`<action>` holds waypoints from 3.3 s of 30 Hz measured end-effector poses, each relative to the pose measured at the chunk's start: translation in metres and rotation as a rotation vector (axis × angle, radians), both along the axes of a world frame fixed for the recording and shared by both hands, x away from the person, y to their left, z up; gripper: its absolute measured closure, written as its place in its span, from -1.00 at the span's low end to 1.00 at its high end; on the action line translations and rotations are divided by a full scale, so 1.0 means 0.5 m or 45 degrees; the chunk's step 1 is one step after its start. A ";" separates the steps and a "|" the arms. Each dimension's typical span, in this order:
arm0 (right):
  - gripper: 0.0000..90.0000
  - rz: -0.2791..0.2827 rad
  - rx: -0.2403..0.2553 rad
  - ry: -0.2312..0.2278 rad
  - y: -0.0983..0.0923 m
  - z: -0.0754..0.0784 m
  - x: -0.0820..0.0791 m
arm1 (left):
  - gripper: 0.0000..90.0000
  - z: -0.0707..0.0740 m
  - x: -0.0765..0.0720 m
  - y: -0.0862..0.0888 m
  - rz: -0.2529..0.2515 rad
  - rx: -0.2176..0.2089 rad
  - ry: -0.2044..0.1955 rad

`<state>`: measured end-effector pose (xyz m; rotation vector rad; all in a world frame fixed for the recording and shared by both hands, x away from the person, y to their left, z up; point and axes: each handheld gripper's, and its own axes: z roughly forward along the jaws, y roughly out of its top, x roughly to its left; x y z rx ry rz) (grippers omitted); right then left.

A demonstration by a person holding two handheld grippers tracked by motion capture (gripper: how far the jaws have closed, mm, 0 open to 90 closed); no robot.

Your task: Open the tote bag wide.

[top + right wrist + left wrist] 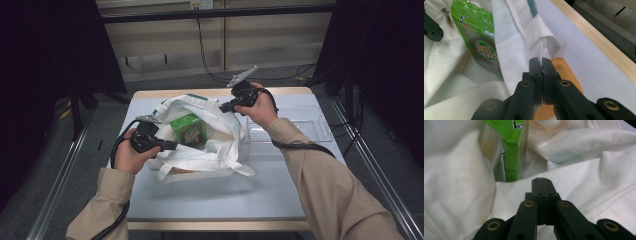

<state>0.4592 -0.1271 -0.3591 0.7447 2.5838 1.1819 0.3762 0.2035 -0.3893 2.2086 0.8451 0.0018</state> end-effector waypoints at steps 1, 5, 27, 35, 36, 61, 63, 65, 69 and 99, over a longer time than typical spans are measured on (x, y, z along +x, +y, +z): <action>0.98 0.001 0.012 0.003 -0.001 0.002 0.001 | 1.00 -0.002 0.000 0.000 0.003 0.001 -0.002; 0.98 -0.024 0.022 -0.004 -0.008 0.008 0.004 | 1.00 -0.006 0.000 0.002 -0.001 0.005 0.004; 0.99 -0.169 0.066 -0.020 -0.022 -0.002 0.044 | 1.00 -0.023 0.006 0.008 0.009 0.037 0.044; 0.99 -0.200 0.064 -0.010 -0.029 -0.016 0.061 | 1.00 -0.034 0.008 0.009 0.009 0.051 0.052; 0.99 -0.198 0.062 -0.007 -0.029 -0.018 0.062 | 1.00 -0.035 0.008 0.009 0.016 0.054 0.052; 0.99 -0.244 0.009 0.012 -0.026 -0.075 0.077 | 1.00 -0.047 0.008 0.005 -0.003 0.092 0.061; 0.98 -0.252 0.003 0.016 -0.026 -0.082 0.077 | 1.00 -0.049 0.008 0.005 0.007 0.087 0.060; 0.99 -0.246 0.008 0.013 -0.026 -0.088 0.076 | 1.00 -0.051 0.008 0.005 0.009 0.085 0.060; 0.98 -0.254 0.005 0.025 -0.024 -0.098 0.075 | 1.00 -0.055 0.011 0.008 0.003 0.107 0.056; 0.97 -0.215 -0.072 0.043 -0.010 -0.150 0.057 | 1.00 -0.102 0.006 0.006 0.021 0.127 0.075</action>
